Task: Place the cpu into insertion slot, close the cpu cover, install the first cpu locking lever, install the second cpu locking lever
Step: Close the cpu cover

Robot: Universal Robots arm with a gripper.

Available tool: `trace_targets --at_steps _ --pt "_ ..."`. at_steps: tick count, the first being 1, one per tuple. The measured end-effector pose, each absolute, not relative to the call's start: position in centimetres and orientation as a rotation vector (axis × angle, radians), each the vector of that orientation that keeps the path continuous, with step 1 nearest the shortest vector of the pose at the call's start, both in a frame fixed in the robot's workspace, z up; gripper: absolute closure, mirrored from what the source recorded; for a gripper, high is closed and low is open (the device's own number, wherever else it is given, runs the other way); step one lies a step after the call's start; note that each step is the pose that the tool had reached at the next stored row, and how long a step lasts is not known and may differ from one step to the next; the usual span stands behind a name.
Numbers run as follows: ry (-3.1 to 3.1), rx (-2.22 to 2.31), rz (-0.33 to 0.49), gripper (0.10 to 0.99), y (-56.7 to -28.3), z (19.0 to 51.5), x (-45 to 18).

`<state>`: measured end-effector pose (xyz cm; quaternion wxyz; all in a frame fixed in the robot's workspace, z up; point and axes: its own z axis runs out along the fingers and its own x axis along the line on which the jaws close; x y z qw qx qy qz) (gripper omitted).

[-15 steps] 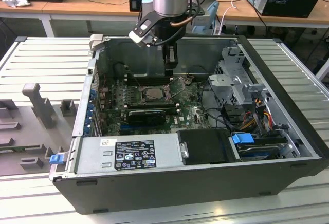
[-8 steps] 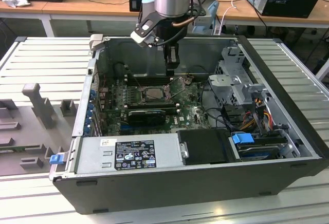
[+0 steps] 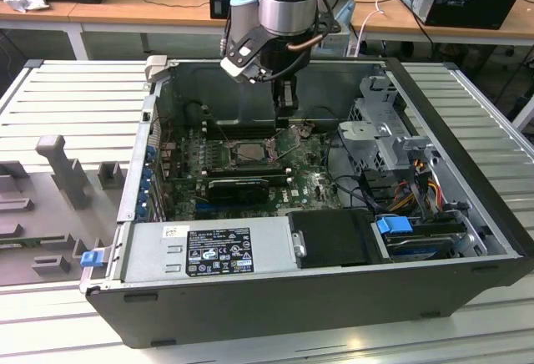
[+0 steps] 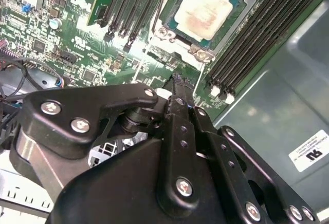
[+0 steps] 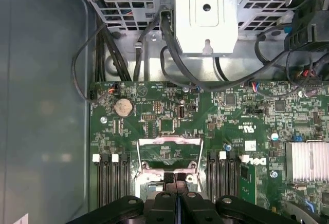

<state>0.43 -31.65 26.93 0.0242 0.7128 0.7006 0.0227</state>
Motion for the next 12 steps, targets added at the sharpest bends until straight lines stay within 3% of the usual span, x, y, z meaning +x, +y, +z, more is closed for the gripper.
trace_targets --at_steps 12 --pt "2.174 2.203 0.065 0.98 -31.6 26.2 4.2"
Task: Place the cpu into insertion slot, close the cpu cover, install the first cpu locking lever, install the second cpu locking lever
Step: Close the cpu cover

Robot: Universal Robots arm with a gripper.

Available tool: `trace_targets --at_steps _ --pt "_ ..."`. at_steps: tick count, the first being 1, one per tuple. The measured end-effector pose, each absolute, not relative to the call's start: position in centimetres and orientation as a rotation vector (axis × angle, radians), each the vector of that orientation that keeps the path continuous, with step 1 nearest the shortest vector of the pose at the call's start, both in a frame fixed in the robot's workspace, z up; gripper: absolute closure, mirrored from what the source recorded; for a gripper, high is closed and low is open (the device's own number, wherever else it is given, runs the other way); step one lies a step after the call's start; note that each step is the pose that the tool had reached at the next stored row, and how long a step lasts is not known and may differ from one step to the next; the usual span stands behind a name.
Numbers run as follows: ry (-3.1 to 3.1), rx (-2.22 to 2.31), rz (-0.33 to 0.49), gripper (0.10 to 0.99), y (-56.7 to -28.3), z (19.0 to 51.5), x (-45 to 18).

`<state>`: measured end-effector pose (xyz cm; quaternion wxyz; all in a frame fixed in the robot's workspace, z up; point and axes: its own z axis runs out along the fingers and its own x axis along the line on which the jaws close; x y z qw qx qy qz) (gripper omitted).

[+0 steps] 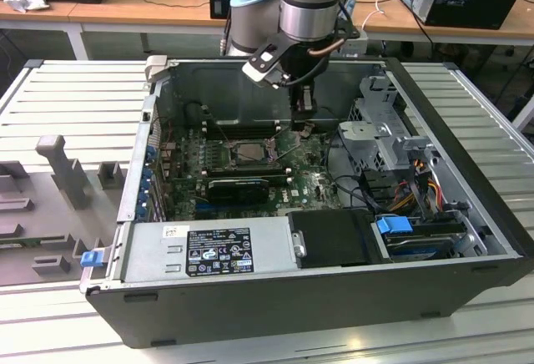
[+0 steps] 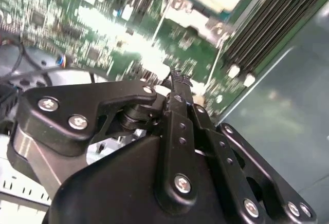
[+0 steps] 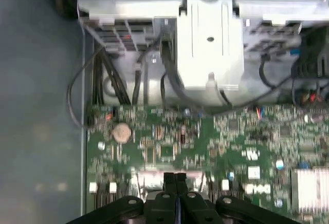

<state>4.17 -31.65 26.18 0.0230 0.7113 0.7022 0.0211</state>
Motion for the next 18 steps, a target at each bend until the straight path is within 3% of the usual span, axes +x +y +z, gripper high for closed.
trace_targets --at_steps 18 --pt "2.197 2.198 0.046 0.98 -31.6 24.7 5.5"
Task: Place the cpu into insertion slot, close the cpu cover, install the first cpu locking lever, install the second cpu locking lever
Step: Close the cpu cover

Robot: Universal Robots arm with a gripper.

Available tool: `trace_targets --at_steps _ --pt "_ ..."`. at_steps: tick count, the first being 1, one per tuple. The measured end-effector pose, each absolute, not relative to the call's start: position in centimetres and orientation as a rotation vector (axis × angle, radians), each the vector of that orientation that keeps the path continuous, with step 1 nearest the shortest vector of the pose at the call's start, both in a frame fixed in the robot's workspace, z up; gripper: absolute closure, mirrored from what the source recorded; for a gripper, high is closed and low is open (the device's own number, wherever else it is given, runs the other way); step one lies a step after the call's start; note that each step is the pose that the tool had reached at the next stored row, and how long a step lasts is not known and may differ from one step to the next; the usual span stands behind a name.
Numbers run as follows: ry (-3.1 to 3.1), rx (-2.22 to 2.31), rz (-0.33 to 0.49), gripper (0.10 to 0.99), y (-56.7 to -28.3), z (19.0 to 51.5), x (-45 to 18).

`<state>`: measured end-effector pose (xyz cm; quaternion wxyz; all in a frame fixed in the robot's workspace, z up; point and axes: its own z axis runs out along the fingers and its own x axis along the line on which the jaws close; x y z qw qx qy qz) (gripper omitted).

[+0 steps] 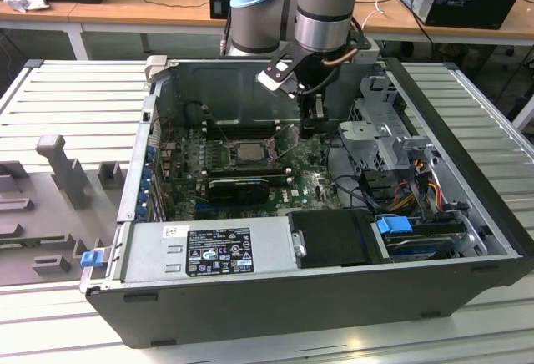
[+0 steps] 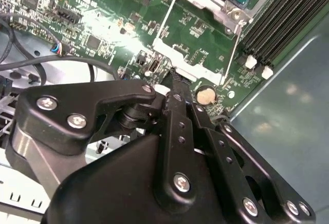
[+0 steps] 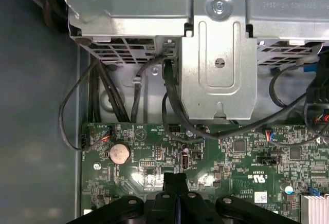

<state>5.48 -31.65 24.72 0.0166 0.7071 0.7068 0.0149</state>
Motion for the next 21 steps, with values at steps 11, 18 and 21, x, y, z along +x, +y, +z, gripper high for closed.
trace_targets --at_steps 11,18,21 --pt "2.197 2.198 0.047 0.98 -31.65 24.72 4.8" --pt "2.197 2.198 0.046 0.98 -31.65 24.72 4.57" --pt "2.197 2.198 0.047 0.98 -31.65 24.72 4.46"
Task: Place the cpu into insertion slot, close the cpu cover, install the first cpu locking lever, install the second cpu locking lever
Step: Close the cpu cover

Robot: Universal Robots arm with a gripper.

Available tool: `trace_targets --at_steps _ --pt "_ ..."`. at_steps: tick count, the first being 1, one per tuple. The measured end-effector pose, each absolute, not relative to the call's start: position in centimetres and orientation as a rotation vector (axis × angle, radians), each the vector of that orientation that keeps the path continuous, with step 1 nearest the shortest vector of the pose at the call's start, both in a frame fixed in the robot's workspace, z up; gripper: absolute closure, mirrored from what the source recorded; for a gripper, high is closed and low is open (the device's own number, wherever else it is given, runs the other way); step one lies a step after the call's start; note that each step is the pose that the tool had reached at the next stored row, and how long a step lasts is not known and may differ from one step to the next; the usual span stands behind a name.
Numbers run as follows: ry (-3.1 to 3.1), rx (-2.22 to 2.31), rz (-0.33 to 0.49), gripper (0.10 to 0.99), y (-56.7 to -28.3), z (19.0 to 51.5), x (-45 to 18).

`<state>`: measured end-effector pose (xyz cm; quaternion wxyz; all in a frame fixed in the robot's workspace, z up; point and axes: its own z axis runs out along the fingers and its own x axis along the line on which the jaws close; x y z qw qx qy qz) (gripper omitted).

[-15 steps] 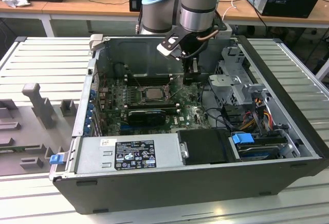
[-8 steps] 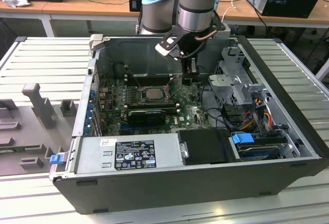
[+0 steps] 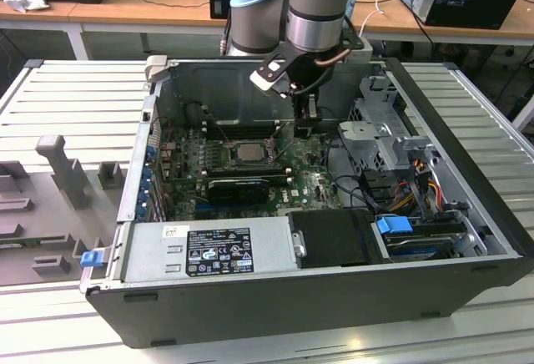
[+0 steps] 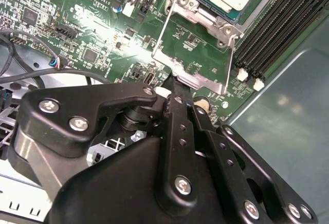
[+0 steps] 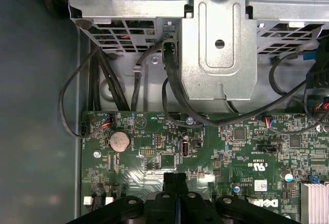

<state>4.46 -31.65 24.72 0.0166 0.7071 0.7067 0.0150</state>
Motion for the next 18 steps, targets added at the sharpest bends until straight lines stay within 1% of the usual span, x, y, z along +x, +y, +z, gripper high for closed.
trace_targets --at_steps 18 --pt "2.197 2.198 0.046 0.98 -31.65 24.72 4.14"
